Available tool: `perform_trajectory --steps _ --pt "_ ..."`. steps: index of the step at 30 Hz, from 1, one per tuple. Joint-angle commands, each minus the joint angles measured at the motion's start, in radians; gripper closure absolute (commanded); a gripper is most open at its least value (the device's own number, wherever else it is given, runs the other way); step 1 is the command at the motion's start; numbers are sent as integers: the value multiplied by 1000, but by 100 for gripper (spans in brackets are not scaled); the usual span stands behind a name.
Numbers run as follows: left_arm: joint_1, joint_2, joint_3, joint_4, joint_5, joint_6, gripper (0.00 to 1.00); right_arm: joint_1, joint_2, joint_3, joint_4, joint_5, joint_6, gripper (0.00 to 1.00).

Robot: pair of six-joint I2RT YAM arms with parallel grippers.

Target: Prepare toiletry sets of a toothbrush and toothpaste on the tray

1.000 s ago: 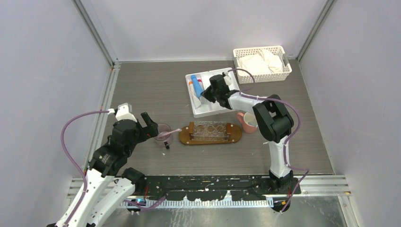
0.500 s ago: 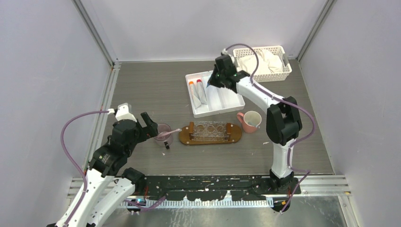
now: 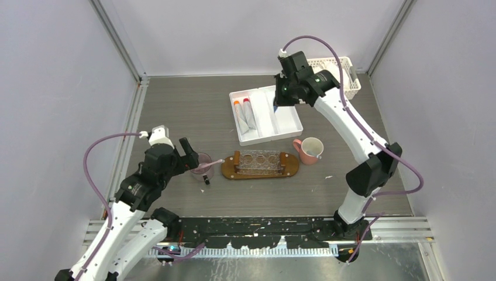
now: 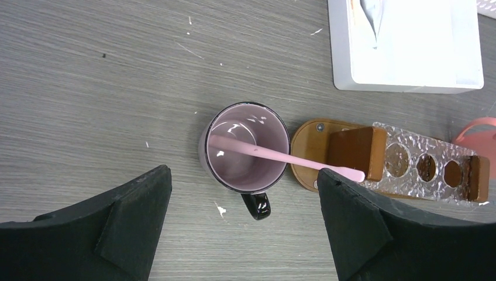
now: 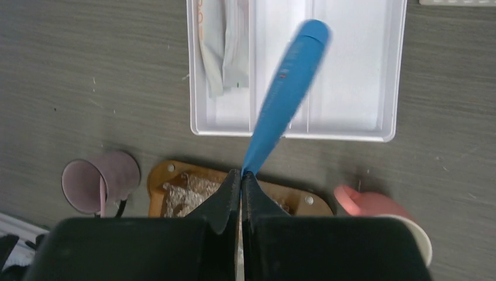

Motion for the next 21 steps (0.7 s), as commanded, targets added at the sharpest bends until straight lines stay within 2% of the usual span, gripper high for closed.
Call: perform_trajectory --steps 1,12,21 --pt "4 13 33 52 25 12 5 34 -134 6 -136 -20 -62 99" --pt "4 8 12 68 23 8 4 216 -295 -32 -380 53 -33 99" --pt "4 -6 -3 89 35 3 4 304 -321 -59 -489 64 -8 99"
